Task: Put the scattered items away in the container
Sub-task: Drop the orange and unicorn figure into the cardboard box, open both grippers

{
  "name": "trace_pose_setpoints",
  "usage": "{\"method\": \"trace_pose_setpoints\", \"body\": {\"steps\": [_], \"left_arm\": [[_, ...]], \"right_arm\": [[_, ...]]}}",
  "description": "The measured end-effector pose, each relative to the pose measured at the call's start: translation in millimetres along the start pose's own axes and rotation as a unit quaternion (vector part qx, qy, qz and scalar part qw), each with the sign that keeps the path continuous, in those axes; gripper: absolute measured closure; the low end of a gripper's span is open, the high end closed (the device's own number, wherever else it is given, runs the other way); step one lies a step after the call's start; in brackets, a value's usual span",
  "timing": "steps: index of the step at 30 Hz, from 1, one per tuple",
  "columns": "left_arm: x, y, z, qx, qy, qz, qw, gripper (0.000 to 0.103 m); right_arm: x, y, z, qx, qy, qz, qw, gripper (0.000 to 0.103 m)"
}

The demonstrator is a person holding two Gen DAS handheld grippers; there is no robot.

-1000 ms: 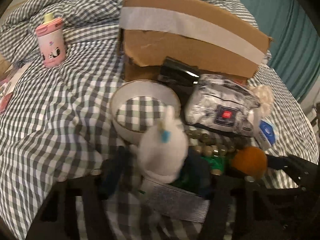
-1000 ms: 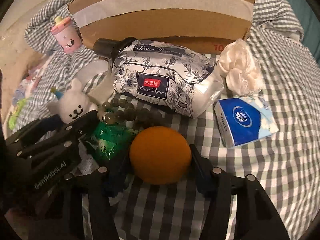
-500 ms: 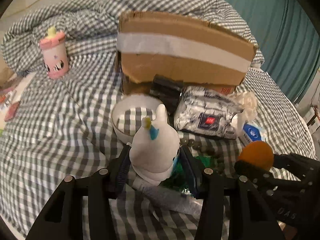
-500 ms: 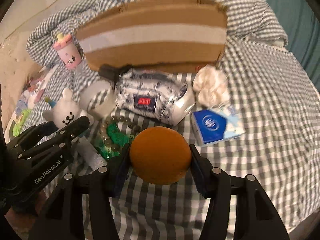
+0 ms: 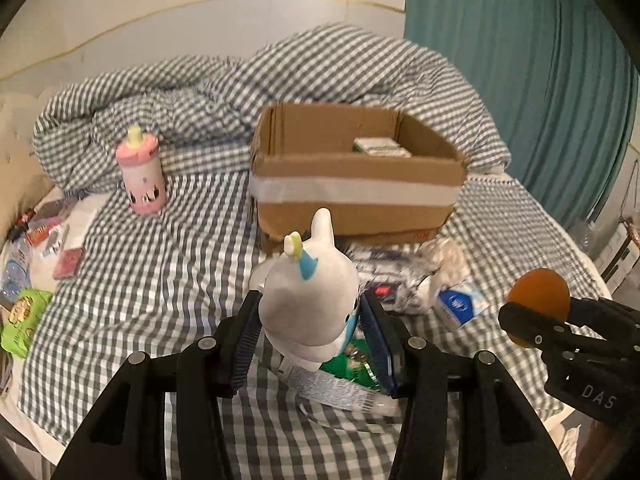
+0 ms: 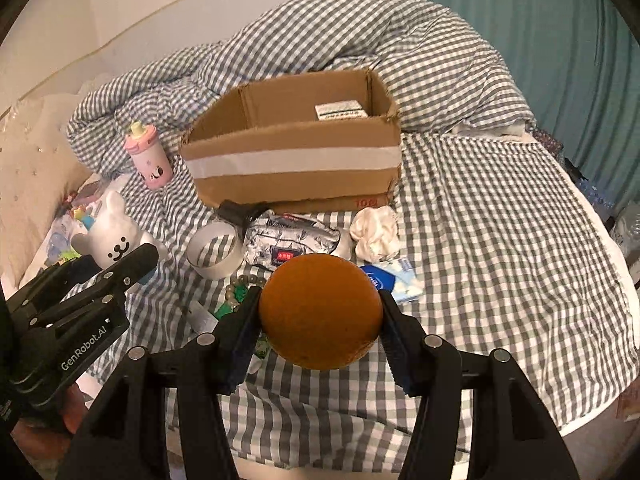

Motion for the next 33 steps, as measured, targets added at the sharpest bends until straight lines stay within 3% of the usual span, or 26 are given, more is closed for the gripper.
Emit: {"method": "trace_pose_setpoints", "body": {"steps": [13, 18, 20, 25, 30, 31, 32, 33], "left_arm": [[19.9, -8.5, -18.3, 0.002, 0.018, -0.012, 0.9998, 0.052], [61.2, -14.2, -36.9, 0.000, 0.005, -0.017, 0.9998, 0.052], [89.3, -14.8, -45.2, -0.016, -0.010, -0.011, 0.9998, 0.052], [139.8, -12.4, -81.0, -0.014, -0.022, -0.009, 0.9996, 0.052], [149.9, -13.5, -132.4, -0.011, 0.002, -0.019, 0.9998, 0.052], [148.0, -13.8, -142.0, -0.013, 0.012, -0.021, 0.9996, 0.048], [145.0, -14.9, -151.8, -0.017, 0.023, -0.027, 0.9992, 0.030], [142.3, -16.1, -158.8, -0.014, 0.032, -0.034, 0.9988, 0.019]], "right_arm": [[28.8, -12.5, -13.9, -0.001, 0.005, -0.018, 1.000, 0.048], [85.1, -11.3, -21.0, 0.008, -0.031, -0.012, 0.999, 0.048], [108.8, -10.8, -27.0, 0.010, -0.046, -0.012, 0.999, 0.048], [156.3, -8.3, -72.7, 0.015, -0.042, -0.014, 0.999, 0.048], [170.7, -13.1, -130.9, 0.006, 0.001, -0.034, 0.999, 0.046], [171.8, -15.7, -141.3, -0.002, 0.013, -0.037, 0.999, 0.043], [172.6, -18.2, -150.0, -0.014, 0.021, -0.042, 0.999, 0.027], [173.1, -21.2, -151.7, -0.022, 0.025, -0.042, 0.999, 0.017]]}}
Point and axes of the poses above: each gripper's, at about its wrist camera, not at the fingertips, and z roughly against the way its jaws point, y to its left, x to its top, the point moved 1 cm from there along -z, roughly the way its jaws point, and after that the axes turned 8 degrees about -y, right-handed, at the moved point
